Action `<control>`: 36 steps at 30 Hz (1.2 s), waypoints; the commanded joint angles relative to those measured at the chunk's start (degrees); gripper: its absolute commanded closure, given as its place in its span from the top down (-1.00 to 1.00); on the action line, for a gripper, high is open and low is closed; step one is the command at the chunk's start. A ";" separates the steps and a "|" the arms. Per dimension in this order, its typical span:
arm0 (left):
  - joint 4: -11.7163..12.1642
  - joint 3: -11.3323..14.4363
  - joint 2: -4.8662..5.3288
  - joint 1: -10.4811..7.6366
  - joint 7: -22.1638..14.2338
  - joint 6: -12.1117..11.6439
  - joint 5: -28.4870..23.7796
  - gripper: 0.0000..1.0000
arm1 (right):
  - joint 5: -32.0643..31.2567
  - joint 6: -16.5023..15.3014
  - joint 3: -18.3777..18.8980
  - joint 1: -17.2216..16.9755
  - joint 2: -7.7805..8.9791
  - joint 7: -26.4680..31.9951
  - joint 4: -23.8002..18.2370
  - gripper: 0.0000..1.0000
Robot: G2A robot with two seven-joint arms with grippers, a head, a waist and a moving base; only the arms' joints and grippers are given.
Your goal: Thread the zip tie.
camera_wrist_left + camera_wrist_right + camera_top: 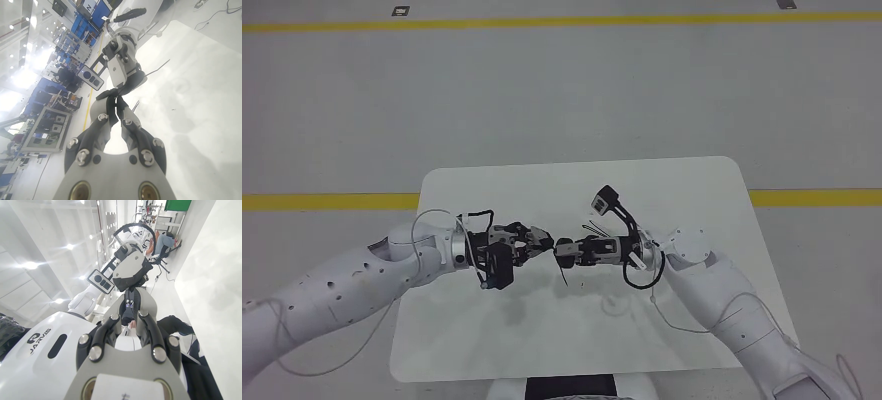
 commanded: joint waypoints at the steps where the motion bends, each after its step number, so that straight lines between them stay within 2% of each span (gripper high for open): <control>1: 0.02 0.00 -0.03 -0.01 -0.01 -0.05 0.00 -1.00 | -0.04 0.08 -0.07 0.06 -0.03 0.02 0.03 -0.88; 3: 0.03 0.00 -0.07 -0.05 0.01 -0.15 0.00 -1.00 | -0.02 0.17 -0.19 0.14 -0.08 0.03 0.10 -0.90; 5: 0.06 0.00 -0.09 -0.08 0.03 -0.23 0.00 -1.00 | 0.04 0.22 -0.27 0.21 -0.12 0.04 0.17 -1.00; 11: 0.32 0.00 -0.13 -0.10 0.15 -0.12 0.00 -1.00 | 0.10 0.38 -0.44 0.43 -0.23 0.12 0.51 -1.00; 12: 0.34 0.00 -0.13 -0.08 0.13 -0.06 0.00 -0.46 | 0.06 0.39 -0.49 0.46 -0.25 0.12 0.59 -1.00; 13: 0.36 0.00 -0.13 -0.01 0.15 0.15 0.00 0.58 | 0.05 0.38 -0.53 0.48 -0.27 0.12 0.65 -1.00; 14: 0.41 0.00 -0.13 0.10 0.29 0.36 0.00 1.00 | 0.00 0.40 -0.56 0.49 -0.28 0.05 0.73 -1.00; 17: 0.81 0.00 -0.09 0.25 0.68 1.45 0.00 1.00 | -0.19 0.44 -0.28 0.33 -0.31 -1.43 1.15 -1.00; 22: 2.08 0.00 0.26 0.64 3.27 5.40 0.00 1.00 | -1.78 1.08 1.00 -0.40 -0.13 -5.98 0.98 -1.00; 28: 1.77 0.00 1.14 0.62 3.84 10.49 0.00 1.00 | -2.26 5.38 3.11 -2.23 0.01 -15.49 -0.17 -1.00; 31: 1.20 0.00 1.41 0.72 3.73 10.43 0.00 1.00 | -3.04 5.44 3.78 -2.46 0.07 -17.37 -1.41 -1.00; 36: 1.20 0.00 1.41 0.72 3.73 10.43 0.00 1.00 | -3.04 5.44 3.78 -2.46 0.07 -17.37 -1.41 -1.00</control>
